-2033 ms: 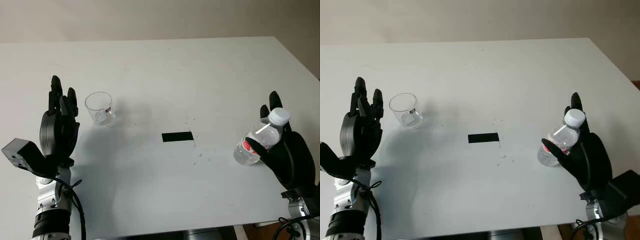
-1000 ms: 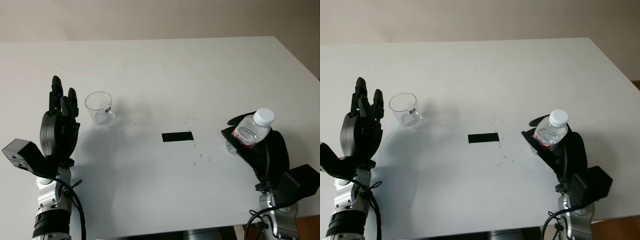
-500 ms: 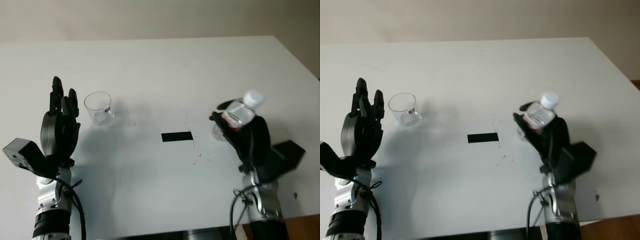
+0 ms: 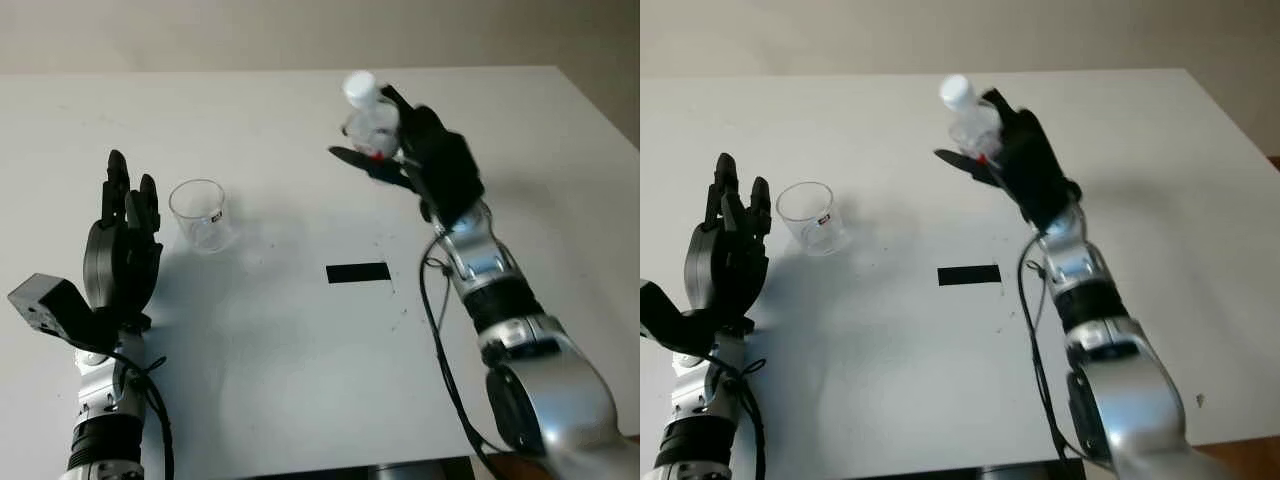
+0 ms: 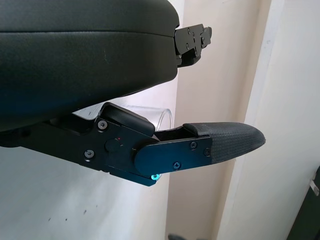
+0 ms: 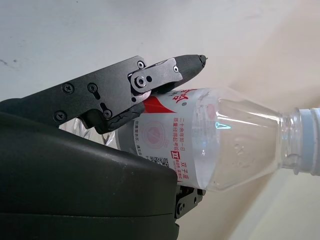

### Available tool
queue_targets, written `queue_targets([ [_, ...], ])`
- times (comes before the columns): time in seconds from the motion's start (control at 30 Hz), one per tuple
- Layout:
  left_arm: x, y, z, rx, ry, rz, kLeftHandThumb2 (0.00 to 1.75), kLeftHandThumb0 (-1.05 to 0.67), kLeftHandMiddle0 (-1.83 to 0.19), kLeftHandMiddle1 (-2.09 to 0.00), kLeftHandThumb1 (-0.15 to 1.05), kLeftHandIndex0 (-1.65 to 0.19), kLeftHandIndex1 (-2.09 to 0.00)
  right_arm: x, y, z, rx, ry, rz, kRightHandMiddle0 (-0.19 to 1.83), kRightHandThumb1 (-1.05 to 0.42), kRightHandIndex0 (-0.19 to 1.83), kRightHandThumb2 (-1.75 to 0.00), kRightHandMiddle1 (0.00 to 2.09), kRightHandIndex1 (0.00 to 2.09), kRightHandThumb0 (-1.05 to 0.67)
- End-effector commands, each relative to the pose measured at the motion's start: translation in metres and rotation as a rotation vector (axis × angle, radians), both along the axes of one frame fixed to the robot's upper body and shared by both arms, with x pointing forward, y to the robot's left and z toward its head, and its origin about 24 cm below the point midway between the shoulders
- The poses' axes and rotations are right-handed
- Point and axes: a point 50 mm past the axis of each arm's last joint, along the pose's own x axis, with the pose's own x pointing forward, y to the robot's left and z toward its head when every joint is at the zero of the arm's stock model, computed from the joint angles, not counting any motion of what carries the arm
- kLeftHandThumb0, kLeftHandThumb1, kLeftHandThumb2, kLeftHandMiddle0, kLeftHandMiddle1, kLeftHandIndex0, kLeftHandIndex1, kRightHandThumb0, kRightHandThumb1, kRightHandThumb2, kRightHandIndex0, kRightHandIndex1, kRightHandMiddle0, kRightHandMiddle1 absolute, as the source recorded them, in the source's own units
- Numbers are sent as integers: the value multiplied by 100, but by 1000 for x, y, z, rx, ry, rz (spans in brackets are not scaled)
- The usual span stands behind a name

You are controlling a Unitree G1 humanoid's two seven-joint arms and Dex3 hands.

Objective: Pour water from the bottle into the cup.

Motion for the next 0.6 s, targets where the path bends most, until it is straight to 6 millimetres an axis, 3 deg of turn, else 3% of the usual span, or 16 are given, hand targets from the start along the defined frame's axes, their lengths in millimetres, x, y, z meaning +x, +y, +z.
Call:
queue_targets([
  [0.0, 1, -1, 0, -12, -15, -2, 57, -85, 6, 0, 105, 15, 0, 5, 9, 13, -32, -24, 7, 99, -105, 107, -19, 209, 209, -12],
  [0.43, 3, -2, 1, -4, -22, -10, 55, -85, 6, 0, 105, 14, 0, 15, 39, 29, -378, -107, -58, 99, -102, 109, -17, 209, 209, -13],
  [0.57, 3, -2, -1, -2, -17, -9, 56, -85, 7, 0, 105, 14, 0, 15, 49, 34, -438, -118, -58, 79, -104, 106, -15, 209, 209, -14],
])
